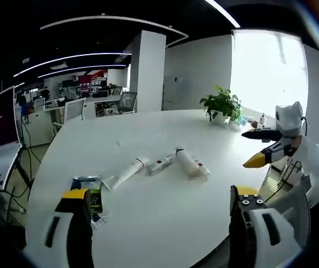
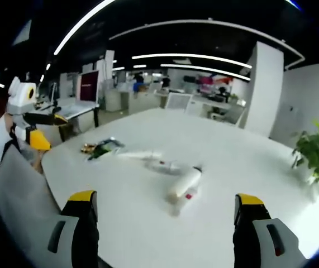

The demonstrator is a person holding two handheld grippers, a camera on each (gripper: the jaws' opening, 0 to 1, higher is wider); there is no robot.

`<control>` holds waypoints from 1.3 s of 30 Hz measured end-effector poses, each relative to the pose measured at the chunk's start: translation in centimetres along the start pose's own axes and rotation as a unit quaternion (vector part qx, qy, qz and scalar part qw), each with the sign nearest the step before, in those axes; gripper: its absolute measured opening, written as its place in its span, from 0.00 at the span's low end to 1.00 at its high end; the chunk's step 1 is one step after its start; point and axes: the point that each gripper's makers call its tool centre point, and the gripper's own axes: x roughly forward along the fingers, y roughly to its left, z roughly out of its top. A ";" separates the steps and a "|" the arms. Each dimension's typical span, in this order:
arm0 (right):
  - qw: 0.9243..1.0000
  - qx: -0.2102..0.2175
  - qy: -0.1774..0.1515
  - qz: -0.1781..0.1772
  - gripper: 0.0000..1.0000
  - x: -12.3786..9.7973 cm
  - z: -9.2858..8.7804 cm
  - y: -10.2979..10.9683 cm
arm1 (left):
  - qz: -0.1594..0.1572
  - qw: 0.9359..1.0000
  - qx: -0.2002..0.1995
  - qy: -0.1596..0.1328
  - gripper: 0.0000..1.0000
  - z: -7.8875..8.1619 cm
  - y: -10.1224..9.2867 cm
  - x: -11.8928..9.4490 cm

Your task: Arrange the skincare products in the storage area until every visible bottle or jar stands upright without overlapping.

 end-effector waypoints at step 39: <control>0.998 0.012 0.054 0.034 0.64 13.4 -2.2 -0.6 | -0.008 0.999 -0.044 0.020 0.98 -4.0 2.5 2.9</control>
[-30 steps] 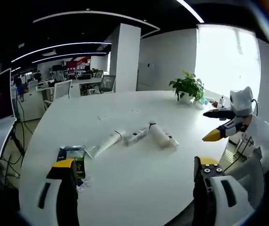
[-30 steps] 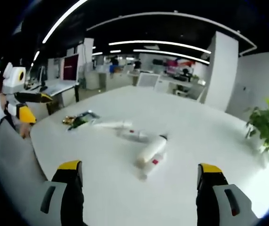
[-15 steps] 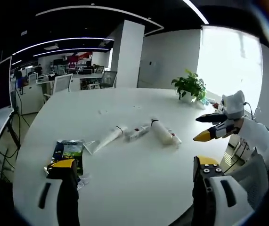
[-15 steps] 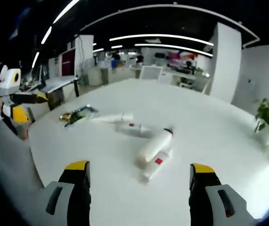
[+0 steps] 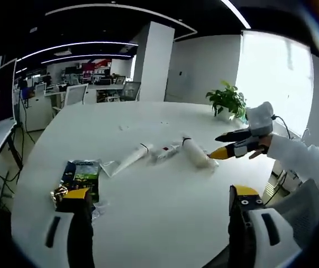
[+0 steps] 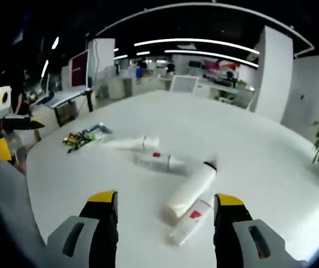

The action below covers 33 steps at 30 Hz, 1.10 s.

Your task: Arrange the skincare products in the storage area until every visible bottle or jar stands upright without overlapping.

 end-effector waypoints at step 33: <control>0.991 0.049 0.126 -0.004 0.51 7.9 -4.1 -2.5 | -0.017 1.000 -0.007 0.007 0.99 -0.3 -0.7 0.2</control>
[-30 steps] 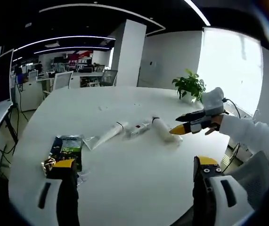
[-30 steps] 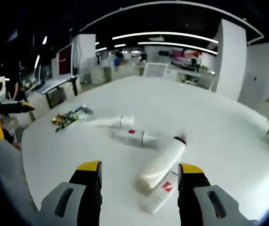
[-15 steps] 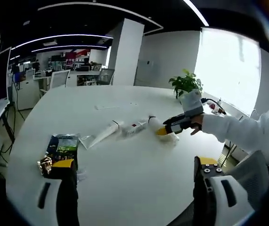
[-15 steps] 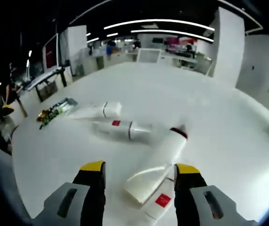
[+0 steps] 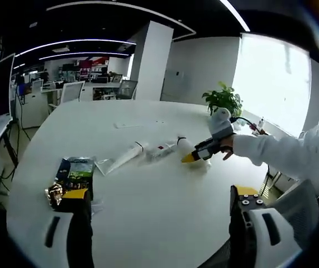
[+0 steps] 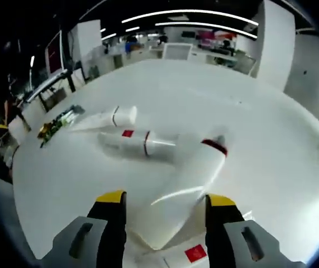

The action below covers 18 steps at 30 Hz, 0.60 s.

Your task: Arrange the skincare products in the storage area until every visible bottle or jar stands upright without overlapping.

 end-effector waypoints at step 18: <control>0.999 0.018 0.040 -0.014 0.40 0.5 0.3 -1.1 | -0.007 1.000 0.008 -0.004 0.98 0.3 -0.5 -0.2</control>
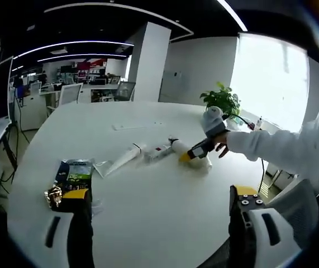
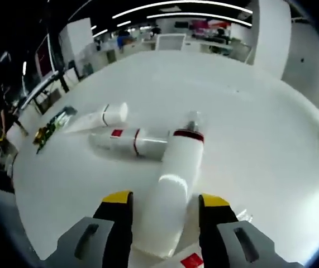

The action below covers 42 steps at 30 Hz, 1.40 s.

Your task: Arrange the skincare products in the storage area until every visible bottle or jar stands upright without overlapping.

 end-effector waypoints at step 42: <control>0.976 0.211 -0.012 0.053 0.23 -2.3 -1.2 -0.8 | -0.050 0.998 -0.026 0.001 0.96 0.0 -2.3 0.7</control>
